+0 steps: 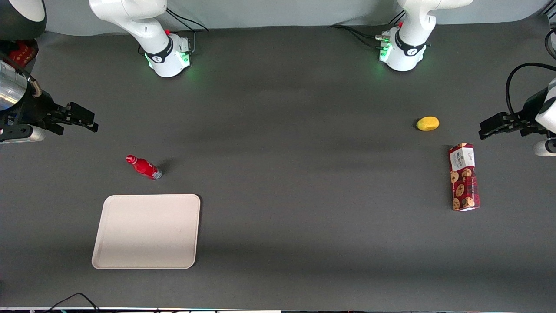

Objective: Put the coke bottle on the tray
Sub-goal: 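Move the open right gripper down toward the red Coca-Cola bottle's cap end, then close the right gripper around the bottle's cap and neck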

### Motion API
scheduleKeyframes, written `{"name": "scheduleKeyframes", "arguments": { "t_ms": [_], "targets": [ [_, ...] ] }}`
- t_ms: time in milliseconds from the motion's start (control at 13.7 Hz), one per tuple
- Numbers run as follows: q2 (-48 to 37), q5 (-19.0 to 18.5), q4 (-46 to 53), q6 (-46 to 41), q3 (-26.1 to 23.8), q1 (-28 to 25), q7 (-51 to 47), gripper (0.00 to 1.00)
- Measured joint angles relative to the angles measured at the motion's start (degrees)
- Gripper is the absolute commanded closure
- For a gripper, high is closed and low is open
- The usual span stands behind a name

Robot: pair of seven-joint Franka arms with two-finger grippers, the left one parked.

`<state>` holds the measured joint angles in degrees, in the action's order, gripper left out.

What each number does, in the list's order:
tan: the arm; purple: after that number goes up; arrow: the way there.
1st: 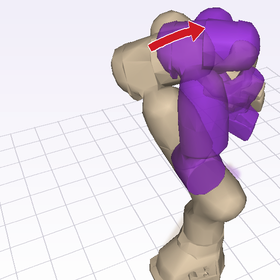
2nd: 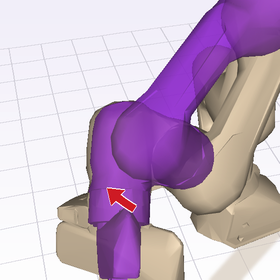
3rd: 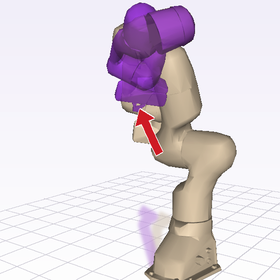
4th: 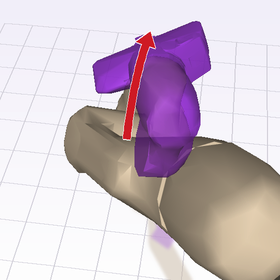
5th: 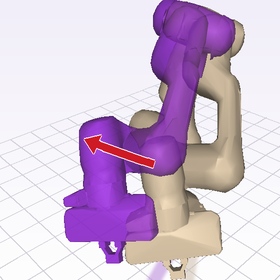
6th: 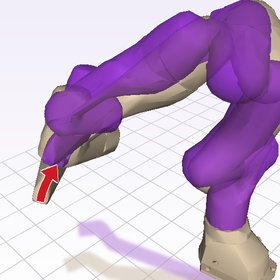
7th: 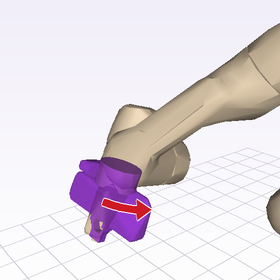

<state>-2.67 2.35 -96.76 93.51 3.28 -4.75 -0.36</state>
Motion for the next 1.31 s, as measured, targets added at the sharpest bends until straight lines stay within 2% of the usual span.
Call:
{"name": "scheduleKeyframes", "arguments": {
  "t_ms": [656, 1094, 1312],
  "targets": [
    [2.04, -0.01, 0.2, 1.09, -0.5, 0.0, -0.01, 0.0],
    [10.83, -3.03, -0.41, 6.88, -0.59, 0.0, -0.01, 0.0],
    [12.69, -3.26, -5.95, 15.1, -0.56, 0.53, 0.47, 0.0]
  ]
}}
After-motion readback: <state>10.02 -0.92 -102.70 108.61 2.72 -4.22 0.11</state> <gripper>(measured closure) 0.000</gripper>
